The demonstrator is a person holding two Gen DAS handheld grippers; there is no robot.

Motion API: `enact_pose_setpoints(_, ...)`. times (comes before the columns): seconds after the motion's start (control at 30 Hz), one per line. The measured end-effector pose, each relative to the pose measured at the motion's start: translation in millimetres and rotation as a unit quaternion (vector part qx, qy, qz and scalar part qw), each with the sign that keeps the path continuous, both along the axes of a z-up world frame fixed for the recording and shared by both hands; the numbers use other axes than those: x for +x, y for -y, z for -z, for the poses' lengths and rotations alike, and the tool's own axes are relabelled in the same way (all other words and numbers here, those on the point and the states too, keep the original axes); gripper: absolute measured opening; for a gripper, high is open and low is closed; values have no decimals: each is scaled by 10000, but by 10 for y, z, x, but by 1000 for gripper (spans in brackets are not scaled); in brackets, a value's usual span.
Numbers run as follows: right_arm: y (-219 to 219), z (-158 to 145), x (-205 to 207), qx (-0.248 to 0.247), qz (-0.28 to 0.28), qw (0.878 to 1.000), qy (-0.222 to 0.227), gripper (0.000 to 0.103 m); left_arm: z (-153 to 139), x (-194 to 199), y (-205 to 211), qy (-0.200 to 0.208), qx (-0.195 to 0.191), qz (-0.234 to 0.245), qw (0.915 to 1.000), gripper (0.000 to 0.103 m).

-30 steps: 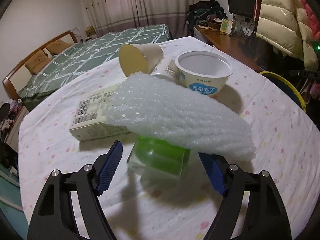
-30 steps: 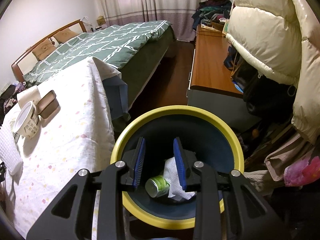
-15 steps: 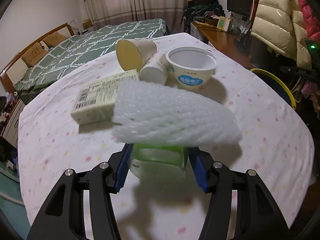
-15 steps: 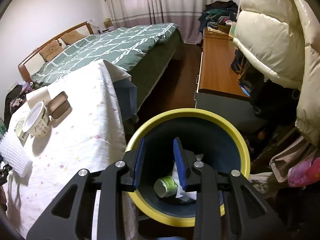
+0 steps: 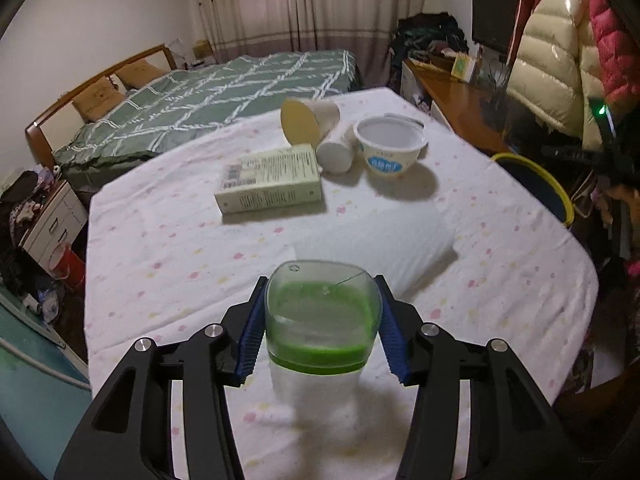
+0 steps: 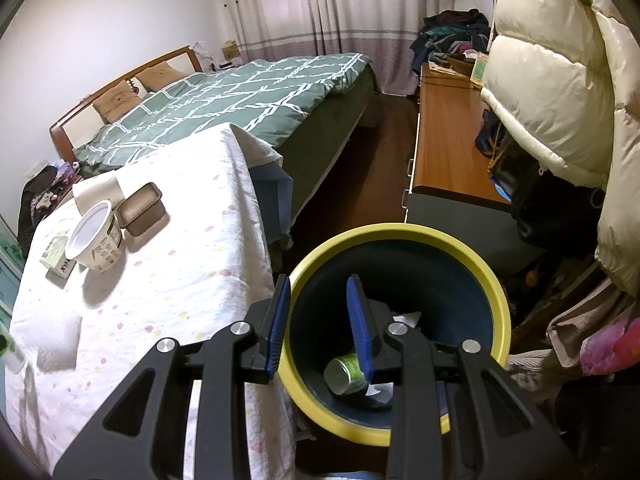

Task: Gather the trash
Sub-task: 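Grasp the green plastic cup with the left gripper and lift it, then carry the green cup over the yellow bin and open the left gripper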

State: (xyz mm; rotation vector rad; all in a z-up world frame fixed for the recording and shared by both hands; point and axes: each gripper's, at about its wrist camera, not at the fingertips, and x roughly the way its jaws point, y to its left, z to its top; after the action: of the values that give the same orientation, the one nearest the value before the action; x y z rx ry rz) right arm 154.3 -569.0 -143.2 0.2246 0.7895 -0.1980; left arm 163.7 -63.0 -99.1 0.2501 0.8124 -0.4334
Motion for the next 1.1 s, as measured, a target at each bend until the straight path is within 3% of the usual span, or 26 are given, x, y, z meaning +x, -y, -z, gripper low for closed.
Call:
enact_pose_setpoints(0.27, 39, -27, -88, 36, 8, 9999, 99, 28, -237, -154, 254, 225, -136, 288, 9992, 51)
enact_pose_setpoints(0.6, 259, -75, -306, 53, 207, 9995, 217, 28, -329, 14, 967, 275, -387, 968, 9942, 51)
enact_pose_setpoints(0.9, 664, -81, -657, 70, 559, 9980, 287, 28, -384, 252, 2035, 191, -494, 1802, 9822, 51)
enact_pose_setpoints(1.1, 875, -60, -878, 67, 760, 9966, 309, 28, -303, 389, 3041, 24, -478, 2348, 9709, 51)
